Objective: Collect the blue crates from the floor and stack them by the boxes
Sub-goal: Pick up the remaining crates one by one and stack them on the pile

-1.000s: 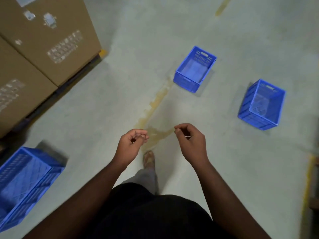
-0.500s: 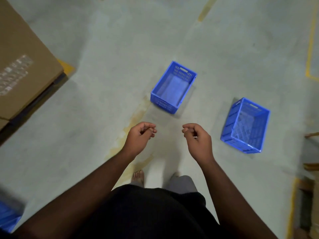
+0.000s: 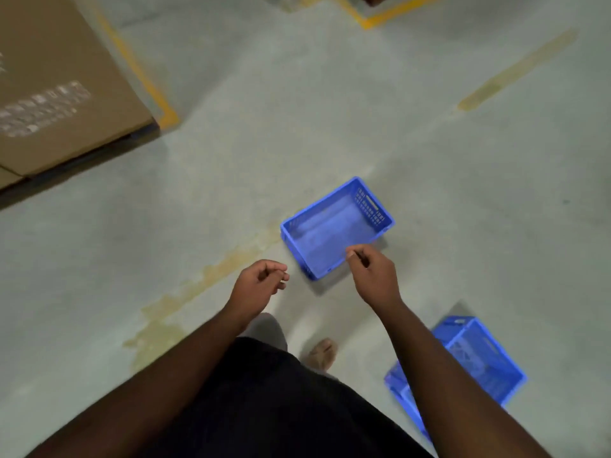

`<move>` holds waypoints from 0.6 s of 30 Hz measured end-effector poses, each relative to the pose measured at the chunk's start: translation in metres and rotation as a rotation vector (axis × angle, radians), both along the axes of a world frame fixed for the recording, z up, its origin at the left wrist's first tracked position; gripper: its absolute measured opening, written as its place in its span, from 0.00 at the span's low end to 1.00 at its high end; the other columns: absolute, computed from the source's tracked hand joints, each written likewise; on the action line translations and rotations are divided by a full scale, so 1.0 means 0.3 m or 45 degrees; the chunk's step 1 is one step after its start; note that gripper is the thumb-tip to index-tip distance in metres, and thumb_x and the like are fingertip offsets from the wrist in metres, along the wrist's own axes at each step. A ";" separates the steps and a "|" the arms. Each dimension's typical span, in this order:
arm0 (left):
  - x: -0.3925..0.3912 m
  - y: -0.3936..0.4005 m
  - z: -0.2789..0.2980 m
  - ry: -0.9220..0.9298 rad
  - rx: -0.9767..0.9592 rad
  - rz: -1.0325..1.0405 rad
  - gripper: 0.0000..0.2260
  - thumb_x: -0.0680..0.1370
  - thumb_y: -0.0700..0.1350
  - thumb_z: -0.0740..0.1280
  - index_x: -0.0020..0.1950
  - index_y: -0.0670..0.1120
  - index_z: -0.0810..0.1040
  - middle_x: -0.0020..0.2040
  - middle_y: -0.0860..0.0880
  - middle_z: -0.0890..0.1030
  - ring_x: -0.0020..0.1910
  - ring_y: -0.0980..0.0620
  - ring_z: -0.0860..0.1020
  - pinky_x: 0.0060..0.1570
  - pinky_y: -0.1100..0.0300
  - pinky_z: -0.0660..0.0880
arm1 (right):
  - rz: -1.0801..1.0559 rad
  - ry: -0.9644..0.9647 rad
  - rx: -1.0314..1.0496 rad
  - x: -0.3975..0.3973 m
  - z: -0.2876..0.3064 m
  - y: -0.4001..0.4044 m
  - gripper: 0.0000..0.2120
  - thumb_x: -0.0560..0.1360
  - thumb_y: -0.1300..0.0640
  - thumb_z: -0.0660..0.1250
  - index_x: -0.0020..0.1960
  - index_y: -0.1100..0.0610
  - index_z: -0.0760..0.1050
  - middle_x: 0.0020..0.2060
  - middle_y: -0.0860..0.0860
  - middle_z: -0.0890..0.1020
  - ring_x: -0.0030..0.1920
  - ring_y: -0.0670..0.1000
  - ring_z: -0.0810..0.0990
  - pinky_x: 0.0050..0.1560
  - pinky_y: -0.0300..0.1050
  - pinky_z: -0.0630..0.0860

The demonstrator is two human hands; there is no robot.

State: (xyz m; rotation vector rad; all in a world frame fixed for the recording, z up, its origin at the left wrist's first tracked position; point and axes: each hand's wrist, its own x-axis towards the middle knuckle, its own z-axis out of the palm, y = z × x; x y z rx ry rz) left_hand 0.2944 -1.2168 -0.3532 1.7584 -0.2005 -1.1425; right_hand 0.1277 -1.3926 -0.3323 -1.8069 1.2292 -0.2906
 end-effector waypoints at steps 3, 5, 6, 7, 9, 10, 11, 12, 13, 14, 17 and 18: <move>-0.009 -0.155 -0.043 0.035 0.067 0.075 0.07 0.80 0.36 0.64 0.53 0.42 0.82 0.47 0.42 0.86 0.40 0.50 0.82 0.44 0.58 0.76 | 0.075 0.054 0.023 0.040 -0.046 -0.235 0.05 0.80 0.55 0.68 0.48 0.53 0.82 0.40 0.45 0.84 0.40 0.34 0.79 0.45 0.33 0.72; -0.001 -0.272 -0.091 0.054 0.130 0.124 0.08 0.80 0.36 0.64 0.53 0.42 0.82 0.46 0.43 0.87 0.38 0.52 0.82 0.42 0.59 0.76 | 0.082 0.087 0.045 0.068 -0.099 -0.376 0.05 0.79 0.54 0.68 0.48 0.53 0.81 0.40 0.45 0.83 0.41 0.39 0.79 0.47 0.38 0.73; 0.008 -0.333 -0.126 0.057 0.162 0.133 0.08 0.79 0.36 0.64 0.53 0.43 0.82 0.45 0.44 0.87 0.38 0.53 0.82 0.41 0.60 0.76 | 0.084 0.104 0.047 0.081 -0.133 -0.441 0.05 0.79 0.54 0.68 0.48 0.53 0.81 0.40 0.45 0.83 0.41 0.41 0.80 0.48 0.40 0.73; 0.019 -0.392 -0.174 0.057 0.186 0.127 0.08 0.79 0.36 0.65 0.53 0.44 0.82 0.45 0.45 0.87 0.37 0.53 0.82 0.41 0.60 0.76 | 0.100 0.128 0.053 0.094 -0.176 -0.502 0.04 0.79 0.55 0.68 0.48 0.52 0.81 0.41 0.44 0.83 0.42 0.44 0.80 0.48 0.41 0.74; 0.046 -0.513 -0.272 0.027 0.237 0.096 0.08 0.79 0.36 0.65 0.53 0.44 0.82 0.44 0.46 0.87 0.36 0.54 0.82 0.41 0.60 0.76 | 0.149 0.178 0.089 0.126 -0.272 -0.615 0.04 0.79 0.55 0.67 0.49 0.52 0.81 0.43 0.44 0.83 0.45 0.46 0.81 0.49 0.41 0.74; 0.054 -0.574 -0.319 0.018 0.264 0.095 0.08 0.79 0.36 0.65 0.52 0.45 0.82 0.44 0.47 0.86 0.36 0.54 0.82 0.41 0.60 0.76 | 0.175 0.190 0.106 0.144 -0.322 -0.670 0.04 0.79 0.56 0.67 0.49 0.52 0.81 0.44 0.44 0.83 0.46 0.46 0.81 0.50 0.40 0.74; 0.061 -0.634 -0.367 0.017 0.286 0.118 0.08 0.79 0.36 0.65 0.52 0.45 0.82 0.44 0.47 0.86 0.35 0.54 0.82 0.41 0.60 0.75 | 0.197 0.191 0.117 0.165 -0.374 -0.724 0.04 0.80 0.56 0.67 0.50 0.52 0.81 0.45 0.45 0.83 0.46 0.46 0.81 0.50 0.39 0.75; 0.068 -0.695 -0.420 0.024 0.329 0.157 0.07 0.78 0.37 0.65 0.51 0.46 0.82 0.43 0.47 0.86 0.35 0.54 0.82 0.41 0.60 0.75 | 0.212 0.191 0.127 0.187 -0.430 -0.781 0.04 0.80 0.56 0.67 0.51 0.53 0.81 0.45 0.45 0.83 0.47 0.46 0.81 0.50 0.35 0.74; 0.075 -0.754 -0.479 0.043 0.383 0.209 0.06 0.78 0.39 0.66 0.49 0.47 0.82 0.43 0.47 0.86 0.35 0.52 0.82 0.41 0.59 0.76 | 0.217 0.193 0.150 0.209 -0.493 -0.840 0.05 0.80 0.57 0.67 0.52 0.54 0.81 0.45 0.46 0.83 0.47 0.46 0.81 0.49 0.30 0.73; 0.079 -0.806 -0.542 0.086 0.460 0.278 0.05 0.76 0.42 0.67 0.45 0.48 0.82 0.43 0.46 0.86 0.36 0.50 0.82 0.42 0.57 0.76 | 0.213 0.206 0.181 0.229 -0.561 -0.896 0.05 0.80 0.58 0.68 0.53 0.55 0.81 0.45 0.46 0.83 0.46 0.46 0.81 0.48 0.26 0.71; 0.077 -0.932 -0.807 0.275 0.682 0.432 0.10 0.66 0.48 0.65 0.38 0.44 0.83 0.45 0.40 0.86 0.41 0.43 0.85 0.50 0.49 0.82 | 0.151 0.306 0.287 0.277 -0.842 -1.076 0.06 0.79 0.58 0.67 0.54 0.55 0.81 0.46 0.48 0.83 0.48 0.49 0.80 0.52 0.35 0.74; 0.070 -0.973 -0.912 0.328 0.757 0.428 0.13 0.64 0.48 0.65 0.42 0.42 0.83 0.47 0.39 0.86 0.46 0.40 0.85 0.53 0.47 0.82 | 0.151 0.357 0.308 0.290 -0.959 -1.144 0.07 0.78 0.58 0.67 0.55 0.55 0.81 0.47 0.49 0.82 0.49 0.51 0.81 0.56 0.43 0.76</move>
